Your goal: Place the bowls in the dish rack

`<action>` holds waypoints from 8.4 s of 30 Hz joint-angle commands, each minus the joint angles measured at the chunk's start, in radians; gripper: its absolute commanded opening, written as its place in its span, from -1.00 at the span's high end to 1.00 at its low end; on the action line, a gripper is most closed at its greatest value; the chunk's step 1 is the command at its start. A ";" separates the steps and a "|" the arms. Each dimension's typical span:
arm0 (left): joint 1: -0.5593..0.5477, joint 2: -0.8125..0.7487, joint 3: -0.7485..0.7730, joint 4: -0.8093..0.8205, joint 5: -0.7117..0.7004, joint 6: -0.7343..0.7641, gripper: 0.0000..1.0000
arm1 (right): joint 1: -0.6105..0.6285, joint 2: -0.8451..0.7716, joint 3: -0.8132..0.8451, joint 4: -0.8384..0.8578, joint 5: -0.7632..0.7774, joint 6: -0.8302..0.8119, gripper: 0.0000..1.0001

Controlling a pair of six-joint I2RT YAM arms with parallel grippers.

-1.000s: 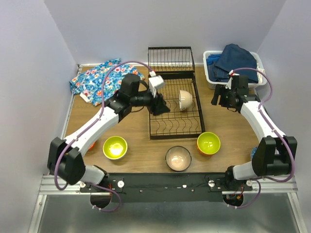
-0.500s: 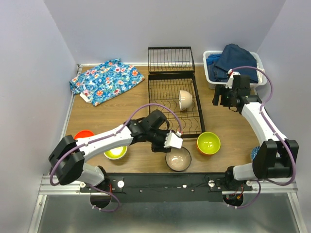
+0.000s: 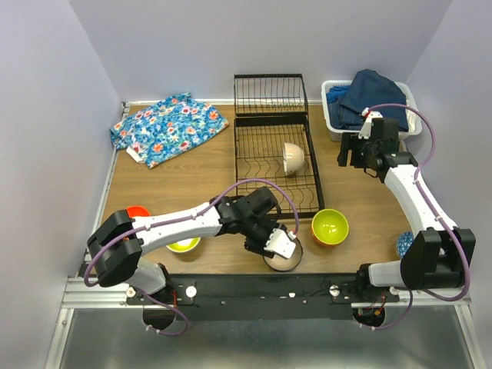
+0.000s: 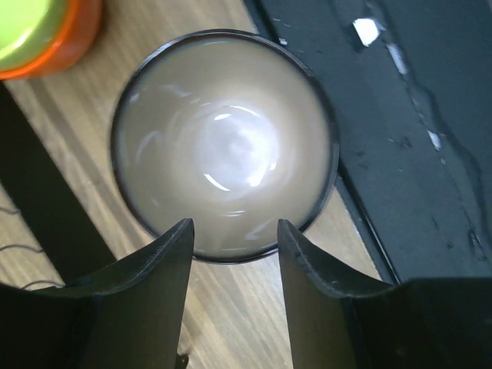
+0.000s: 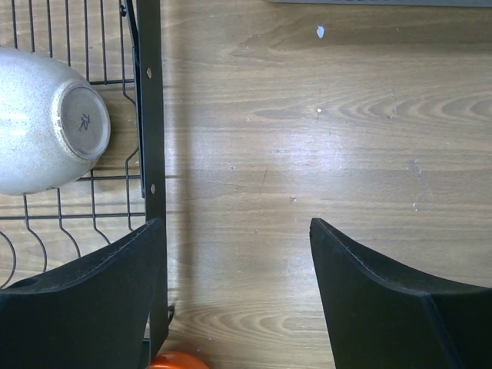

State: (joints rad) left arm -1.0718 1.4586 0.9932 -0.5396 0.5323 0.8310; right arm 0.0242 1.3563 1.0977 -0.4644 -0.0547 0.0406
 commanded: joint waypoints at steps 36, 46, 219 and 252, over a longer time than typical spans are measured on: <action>-0.155 0.009 -0.090 0.038 -0.127 0.129 1.00 | -0.009 -0.085 -0.056 0.027 -0.045 0.028 -0.68; -0.037 -0.222 0.039 -0.267 0.027 0.264 1.00 | -0.009 -0.043 -0.015 -0.022 -0.024 0.007 -0.67; 0.837 -0.532 -0.105 -0.473 -0.121 -0.114 -0.20 | 0.033 0.158 0.100 -0.039 -0.131 -0.030 -0.66; 1.258 -0.362 0.177 -0.537 -0.217 -0.013 -0.10 | 0.031 0.079 0.186 -0.377 -0.169 -0.318 -0.67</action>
State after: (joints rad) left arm 0.2356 1.0805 0.9649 -1.0836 0.1711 0.8883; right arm 0.0525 1.4761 1.2156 -0.5709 -0.2298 -0.0635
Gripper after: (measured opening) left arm 0.550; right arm 0.832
